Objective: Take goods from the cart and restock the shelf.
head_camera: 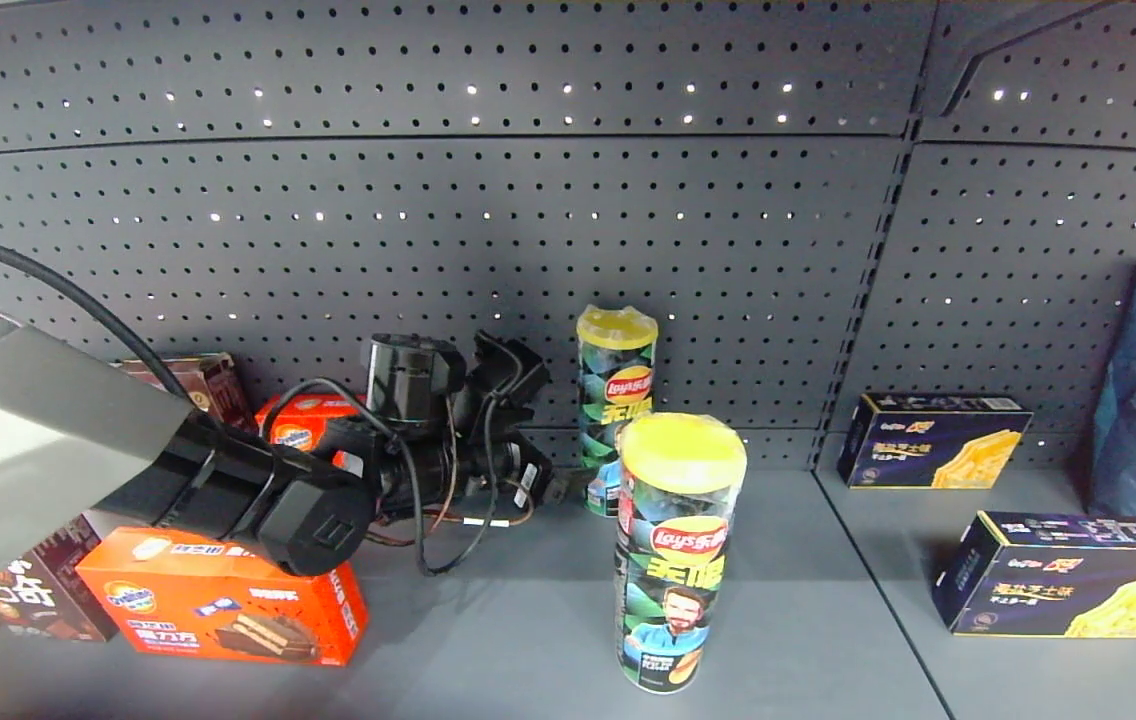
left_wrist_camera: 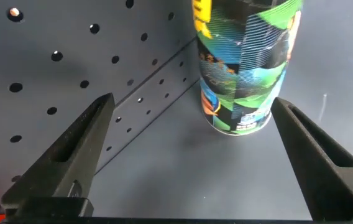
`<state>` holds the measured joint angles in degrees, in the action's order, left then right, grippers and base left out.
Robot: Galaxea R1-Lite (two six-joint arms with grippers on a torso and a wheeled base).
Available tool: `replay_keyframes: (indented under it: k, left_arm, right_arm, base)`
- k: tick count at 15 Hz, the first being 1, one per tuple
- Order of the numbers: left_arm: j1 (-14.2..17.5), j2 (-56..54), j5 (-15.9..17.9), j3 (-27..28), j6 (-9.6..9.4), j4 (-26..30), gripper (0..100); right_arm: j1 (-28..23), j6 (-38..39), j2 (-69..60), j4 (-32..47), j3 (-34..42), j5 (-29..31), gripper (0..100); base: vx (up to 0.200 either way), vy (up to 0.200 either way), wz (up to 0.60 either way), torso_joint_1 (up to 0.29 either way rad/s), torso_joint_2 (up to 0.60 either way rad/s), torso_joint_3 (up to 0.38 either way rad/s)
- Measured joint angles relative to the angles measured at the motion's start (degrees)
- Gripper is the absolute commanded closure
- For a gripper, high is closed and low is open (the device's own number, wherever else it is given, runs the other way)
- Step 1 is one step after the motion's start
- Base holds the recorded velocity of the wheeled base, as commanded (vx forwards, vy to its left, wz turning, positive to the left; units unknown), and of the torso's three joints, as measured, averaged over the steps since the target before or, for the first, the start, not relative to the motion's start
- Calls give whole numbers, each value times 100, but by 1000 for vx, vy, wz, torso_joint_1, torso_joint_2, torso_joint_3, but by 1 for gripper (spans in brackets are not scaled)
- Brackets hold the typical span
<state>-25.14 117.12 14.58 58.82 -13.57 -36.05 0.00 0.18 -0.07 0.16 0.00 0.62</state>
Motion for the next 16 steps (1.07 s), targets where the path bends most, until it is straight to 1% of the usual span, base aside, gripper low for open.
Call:
replay_keyframes:
  k: [5, 16]
  left_arm:
    - [12, 68, -101, 22, 11, -9, 0]
    - [37, 124, -191, 68, 38, -38, 0]
  right_arm:
    - [0, 0, 0, -2, 0, 0, 0]
    - [0, 0, 0, 0, 0, -2, 0]
  base:
    - [0, 0, 0, 0, 0, 0]
    - [0, 0, 0, 0, 0, 0]
